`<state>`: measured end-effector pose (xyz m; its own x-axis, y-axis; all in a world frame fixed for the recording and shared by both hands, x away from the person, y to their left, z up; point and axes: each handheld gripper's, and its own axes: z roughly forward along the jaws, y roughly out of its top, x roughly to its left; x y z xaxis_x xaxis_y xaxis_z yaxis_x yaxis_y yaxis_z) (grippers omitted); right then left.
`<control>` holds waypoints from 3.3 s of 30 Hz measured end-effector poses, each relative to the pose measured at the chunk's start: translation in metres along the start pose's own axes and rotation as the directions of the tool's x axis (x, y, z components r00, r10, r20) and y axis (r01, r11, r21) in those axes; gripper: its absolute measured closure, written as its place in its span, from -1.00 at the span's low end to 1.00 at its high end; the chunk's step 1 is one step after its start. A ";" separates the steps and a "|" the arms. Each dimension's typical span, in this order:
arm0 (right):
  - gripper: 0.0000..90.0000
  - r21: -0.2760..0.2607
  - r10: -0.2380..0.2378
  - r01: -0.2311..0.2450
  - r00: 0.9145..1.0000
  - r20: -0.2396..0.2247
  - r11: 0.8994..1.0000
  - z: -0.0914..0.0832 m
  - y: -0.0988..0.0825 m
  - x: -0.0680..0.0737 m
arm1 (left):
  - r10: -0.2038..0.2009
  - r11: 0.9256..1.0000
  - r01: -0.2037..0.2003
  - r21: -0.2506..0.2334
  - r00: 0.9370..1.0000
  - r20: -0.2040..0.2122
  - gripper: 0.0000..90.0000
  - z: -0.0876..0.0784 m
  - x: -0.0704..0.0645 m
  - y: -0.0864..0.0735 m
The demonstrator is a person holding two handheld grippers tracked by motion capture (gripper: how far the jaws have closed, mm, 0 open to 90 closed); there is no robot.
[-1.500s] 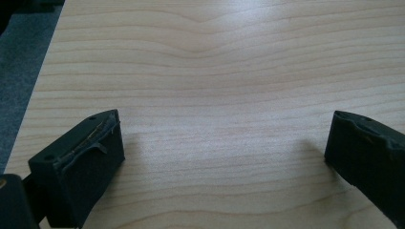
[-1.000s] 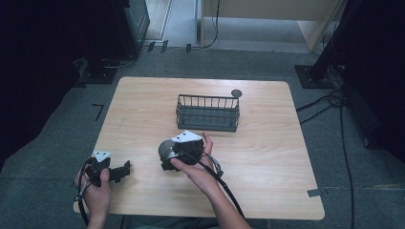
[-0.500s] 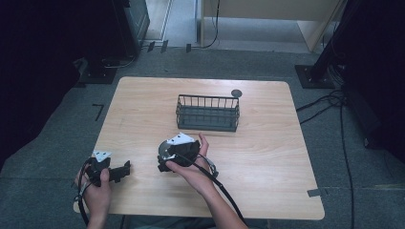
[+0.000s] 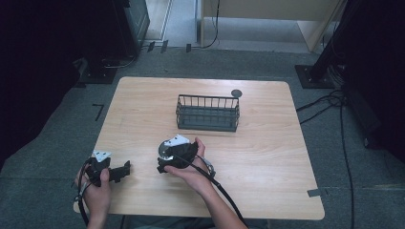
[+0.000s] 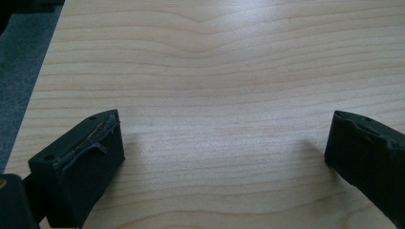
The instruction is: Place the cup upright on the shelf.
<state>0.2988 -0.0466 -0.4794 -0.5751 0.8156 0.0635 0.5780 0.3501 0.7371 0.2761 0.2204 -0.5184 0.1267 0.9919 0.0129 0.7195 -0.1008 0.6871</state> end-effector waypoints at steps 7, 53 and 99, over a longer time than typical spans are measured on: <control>-0.73 -0.010 -0.007 0.008 1.000 0.013 1.000 0.003 -0.003 0.002 | 0.000 1.000 0.000 0.000 1.000 0.000 -1.00 0.000 0.000 0.000; -0.59 -0.129 0.060 -0.045 0.992 0.109 0.991 -0.045 0.026 -0.047 | -0.001 1.000 0.001 0.000 1.000 0.000 -1.00 0.000 0.000 0.000; -0.59 -0.281 0.180 -0.099 0.943 0.280 0.955 -0.077 0.083 -0.135 | -0.001 1.000 0.001 0.000 1.000 -0.001 -1.00 0.000 0.000 0.000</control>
<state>0.3795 -0.1634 -0.3751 -0.2761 0.9611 0.0047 0.4462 0.1238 0.8863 0.2761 0.2203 -0.5184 0.1252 0.9921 0.0126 0.7196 -0.0995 0.6872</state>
